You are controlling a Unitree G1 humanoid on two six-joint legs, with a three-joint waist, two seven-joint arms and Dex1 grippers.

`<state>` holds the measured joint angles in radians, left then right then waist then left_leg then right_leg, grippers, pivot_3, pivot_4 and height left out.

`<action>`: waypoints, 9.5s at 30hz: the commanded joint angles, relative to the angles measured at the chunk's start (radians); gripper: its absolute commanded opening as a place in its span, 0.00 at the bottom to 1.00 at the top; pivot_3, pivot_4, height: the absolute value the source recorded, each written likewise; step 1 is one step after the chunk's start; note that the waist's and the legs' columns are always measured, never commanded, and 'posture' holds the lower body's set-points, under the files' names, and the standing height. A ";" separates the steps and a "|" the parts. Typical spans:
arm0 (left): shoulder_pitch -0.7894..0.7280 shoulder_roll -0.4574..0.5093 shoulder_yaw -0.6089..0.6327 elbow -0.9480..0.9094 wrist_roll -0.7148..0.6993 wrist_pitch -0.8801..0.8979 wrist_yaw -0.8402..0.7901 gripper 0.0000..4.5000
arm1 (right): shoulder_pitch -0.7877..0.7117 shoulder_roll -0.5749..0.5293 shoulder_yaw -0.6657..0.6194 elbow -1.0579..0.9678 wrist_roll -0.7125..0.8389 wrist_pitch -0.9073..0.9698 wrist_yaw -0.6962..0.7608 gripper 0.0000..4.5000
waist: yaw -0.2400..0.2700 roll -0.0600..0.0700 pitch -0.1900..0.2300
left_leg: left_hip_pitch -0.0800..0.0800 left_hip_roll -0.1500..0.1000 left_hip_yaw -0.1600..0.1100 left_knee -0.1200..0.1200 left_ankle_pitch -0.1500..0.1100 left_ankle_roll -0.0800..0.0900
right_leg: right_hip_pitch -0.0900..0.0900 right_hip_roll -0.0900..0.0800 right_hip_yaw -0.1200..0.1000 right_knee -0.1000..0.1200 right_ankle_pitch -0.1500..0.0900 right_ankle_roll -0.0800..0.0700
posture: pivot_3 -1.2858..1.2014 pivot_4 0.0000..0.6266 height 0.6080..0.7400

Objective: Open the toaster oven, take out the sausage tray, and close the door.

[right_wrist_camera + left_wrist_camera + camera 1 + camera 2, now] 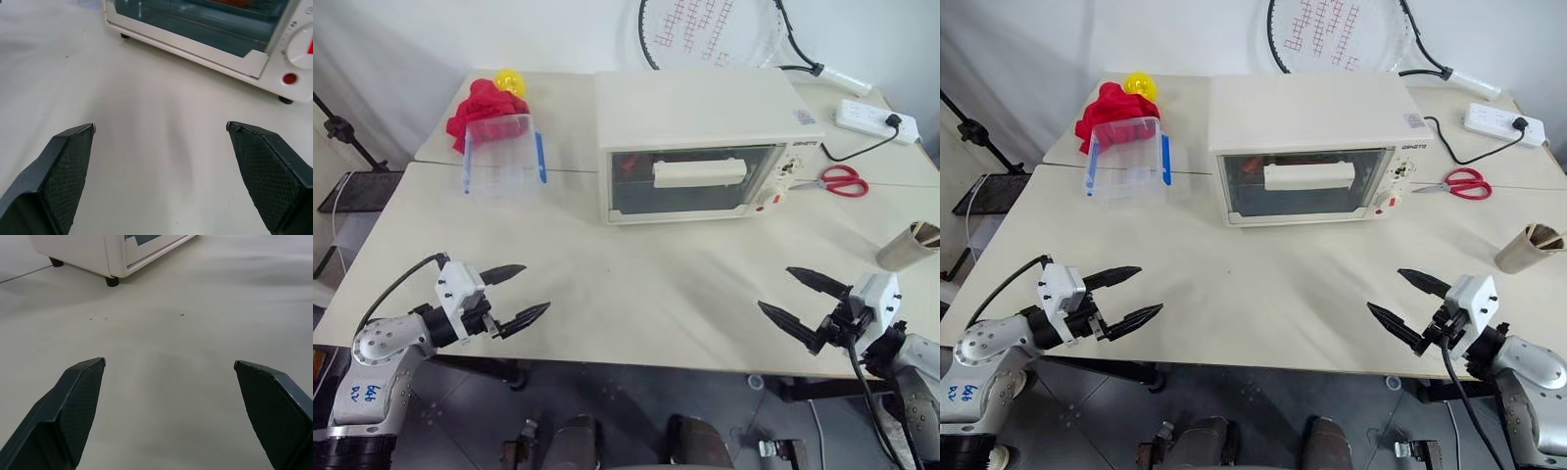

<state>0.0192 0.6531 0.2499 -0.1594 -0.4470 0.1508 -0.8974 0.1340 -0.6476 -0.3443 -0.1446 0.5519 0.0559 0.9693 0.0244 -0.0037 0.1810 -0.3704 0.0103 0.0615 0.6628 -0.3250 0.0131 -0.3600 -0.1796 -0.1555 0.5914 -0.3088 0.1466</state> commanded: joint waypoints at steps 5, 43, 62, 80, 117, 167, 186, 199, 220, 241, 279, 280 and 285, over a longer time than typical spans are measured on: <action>-0.128 -0.018 0.090 -0.078 -0.328 0.244 0.012 0.99 | -0.161 0.029 0.027 -0.012 0.094 0.099 -0.018 1.00 | -0.002 0.000 0.000 | 0.001 0.003 -0.006 0.002 0.000 -0.001 | 0.000 0.000 0.001 0.003 0.000 0.000 | 0.52 0.24 1.00; -0.441 -0.073 0.024 0.081 -0.364 0.345 0.045 0.46 | -0.535 -0.001 0.255 0.104 -0.120 -0.109 0.269 1.00 | -0.017 0.001 0.001 | -0.003 0.001 0.001 0.002 0.000 -0.002 | -0.004 0.005 0.000 0.001 0.000 -0.001 | 0.52 0.24 1.00; -0.723 -0.293 -0.218 0.401 -0.100 0.149 -0.086 0.01 | -0.483 -0.003 0.238 0.130 -0.137 -0.133 0.225 1.00 | -0.024 0.000 0.002 | -0.003 0.002 0.001 0.003 0.000 -0.002 | -0.003 0.007 0.000 0.001 0.000 -0.001 | 0.52 0.24 1.00; -0.572 -0.298 -0.334 0.430 0.055 0.064 -0.175 0.01 | 0.105 -0.046 -0.200 -0.189 -0.123 -0.069 -0.067 1.00 | -0.001 0.001 0.001 | 0.001 0.004 0.002 0.005 0.000 -0.002 | 0.000 0.008 0.003 0.001 0.003 -0.004 | 0.52 0.24 1.00; -0.038 -0.262 -0.065 -0.372 -0.013 0.056 0.318 1.00 | -0.993 0.291 0.698 0.670 -1.185 -0.234 -0.922 0.88 | -0.045 0.001 0.001 | -0.006 0.006 0.004 0.004 0.001 -0.003 | -0.015 0.010 0.014 0.006 0.003 -0.005 | 0.52 0.24 1.00; -0.693 -0.310 -0.151 0.398 0.064 -0.122 0.109 1.00 | -0.800 0.199 0.674 0.136 -1.200 -0.118 -0.659 0.08 | -0.051 0.001 0.001 | -0.009 0.006 0.007 0.004 0.001 -0.003 | -0.017 0.011 0.011 0.007 0.002 -0.005 | 0.52 0.24 1.00; -0.701 -0.301 -0.151 0.416 0.062 -0.114 0.073 1.00 | -0.792 0.209 0.657 0.175 -1.245 -0.036 -0.688 0.43 | -0.050 0.001 0.001 | -0.009 0.006 0.008 0.007 0.001 -0.003 | -0.016 0.011 0.011 0.008 0.002 -0.005 | 0.52 0.24 1.00; -0.681 -0.293 -0.143 0.395 0.053 -0.098 0.073 1.00 | -0.913 0.244 0.706 0.414 -1.229 -0.139 -0.729 0.43 | -0.054 0.001 0.001 | -0.009 0.006 0.007 0.007 0.001 -0.003 | -0.017 0.011 0.011 0.011 0.002 -0.005 | 0.52 0.24 1.00; -0.617 -0.283 -0.139 0.338 0.046 -0.080 0.078 1.00 | -0.894 0.274 0.703 0.417 -1.207 -0.118 -0.723 0.76 | -0.053 0.001 0.001 | -0.009 0.006 0.006 0.007 0.001 -0.003 | -0.017 0.011 0.011 0.011 0.002 -0.005 | 0.52 0.24 1.00; -0.678 -0.302 -0.150 0.393 0.052 -0.081 0.058 1.00 | -0.984 0.274 0.728 0.572 -1.247 -0.169 -0.818 0.01 | -0.055 -0.001 0.000 | -0.009 0.006 0.006 0.007 0.001 -0.003 | -0.017 0.011 0.011 0.011 0.002 -0.005 | 0.52 0.24 1.00; -0.792 -0.257 -0.153 0.571 -0.016 0.017 -0.237 1.00 | -0.483 0.128 0.600 -0.289 -1.239 -0.023 -0.453 0.01 | -0.048 -0.001 0.000 | -0.009 0.006 0.008 0.006 0.001 -0.003 | -0.018 0.012 0.011 0.011 0.002 -0.005 | 0.52 0.24 1.00; -0.796 -0.250 -0.149 0.575 -0.026 0.030 -0.260 1.00 | -0.471 0.114 0.595 -0.297 -1.236 -0.030 -0.445 0.01 | -0.046 -0.001 0.000 | -0.009 0.006 0.007 0.006 0.001 -0.003 | -0.018 0.012 0.011 0.011 0.002 -0.005 | 0.52 0.24 1.00; -0.821 -0.207 -0.146 0.621 -0.019 0.014 -0.354 1.00 | -0.416 0.068 0.567 -0.330 -1.224 -0.058 -0.434 0.01 | -0.033 -0.002 0.000 | -0.009 0.006 0.008 0.007 0.001 -0.003 | -0.017 0.012 0.011 0.011 0.002 -0.005 | 0.52 0.24 1.00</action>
<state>-0.7765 0.4437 0.0932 0.4590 -0.4527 0.1837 -1.2341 -0.2791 -0.5772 0.2628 -0.4248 -0.6846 0.0086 0.5471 -0.0091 -0.0052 0.1814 -0.3793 0.0159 0.0691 0.6699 -0.3242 0.0098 -0.3774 -0.1678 -0.1444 0.6021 -0.3065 0.1416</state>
